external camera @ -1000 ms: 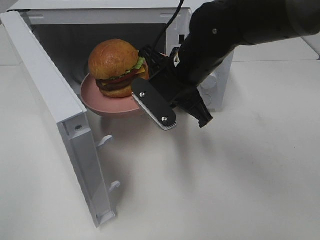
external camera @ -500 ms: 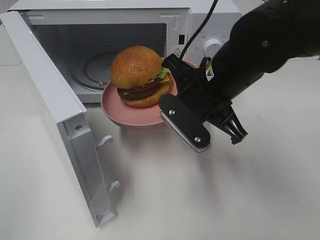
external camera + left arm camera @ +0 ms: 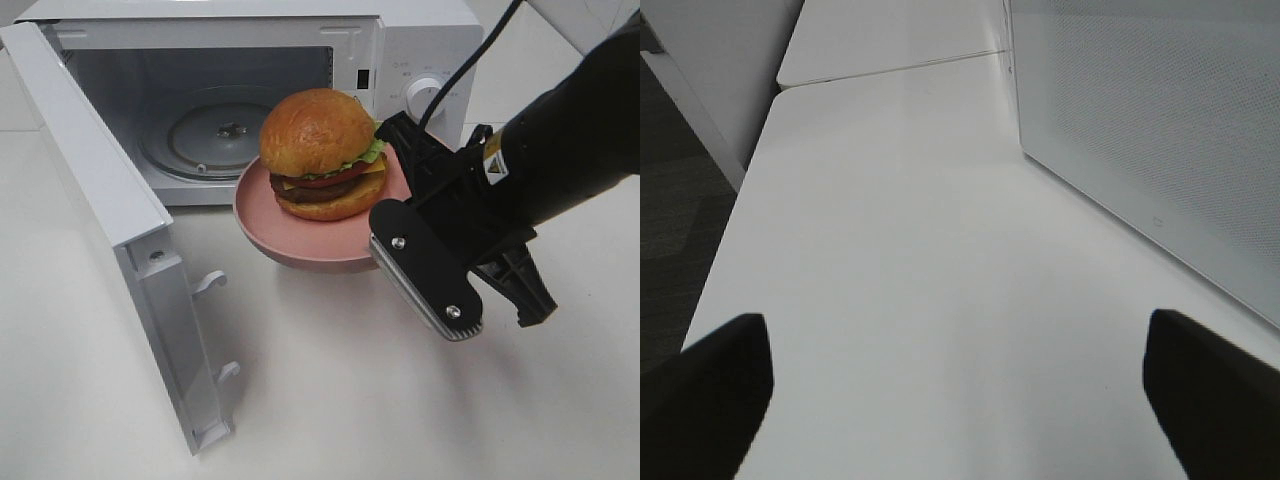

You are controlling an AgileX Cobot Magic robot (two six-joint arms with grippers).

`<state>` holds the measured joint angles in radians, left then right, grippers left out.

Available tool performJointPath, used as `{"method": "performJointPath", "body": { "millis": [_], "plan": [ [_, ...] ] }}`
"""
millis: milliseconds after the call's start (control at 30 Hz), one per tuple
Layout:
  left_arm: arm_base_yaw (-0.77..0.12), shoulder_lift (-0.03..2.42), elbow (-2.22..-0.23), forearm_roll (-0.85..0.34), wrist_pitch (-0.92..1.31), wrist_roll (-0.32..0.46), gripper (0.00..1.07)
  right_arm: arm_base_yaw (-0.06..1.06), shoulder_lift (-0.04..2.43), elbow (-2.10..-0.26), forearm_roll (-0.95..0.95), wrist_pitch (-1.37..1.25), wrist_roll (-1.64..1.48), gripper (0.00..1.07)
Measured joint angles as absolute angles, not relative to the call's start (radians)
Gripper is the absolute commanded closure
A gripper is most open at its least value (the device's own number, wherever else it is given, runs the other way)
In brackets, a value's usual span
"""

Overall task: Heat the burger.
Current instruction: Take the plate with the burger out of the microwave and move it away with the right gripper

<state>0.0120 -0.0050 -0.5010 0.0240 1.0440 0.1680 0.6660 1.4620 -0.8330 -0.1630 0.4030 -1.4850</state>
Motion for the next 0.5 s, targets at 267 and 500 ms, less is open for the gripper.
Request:
{"method": "performJointPath", "body": {
  "millis": [267,500],
  "plan": [
    [0.012,-0.005,-0.501,0.024,1.044,0.168,0.14,0.666,1.319,-0.741,-0.163,0.457,-1.45,1.07],
    [0.012,-0.005,-0.501,0.024,1.044,0.168,0.14,0.666,1.181,-0.671,-0.176,0.505,-1.4,1.07]
  ]
}}
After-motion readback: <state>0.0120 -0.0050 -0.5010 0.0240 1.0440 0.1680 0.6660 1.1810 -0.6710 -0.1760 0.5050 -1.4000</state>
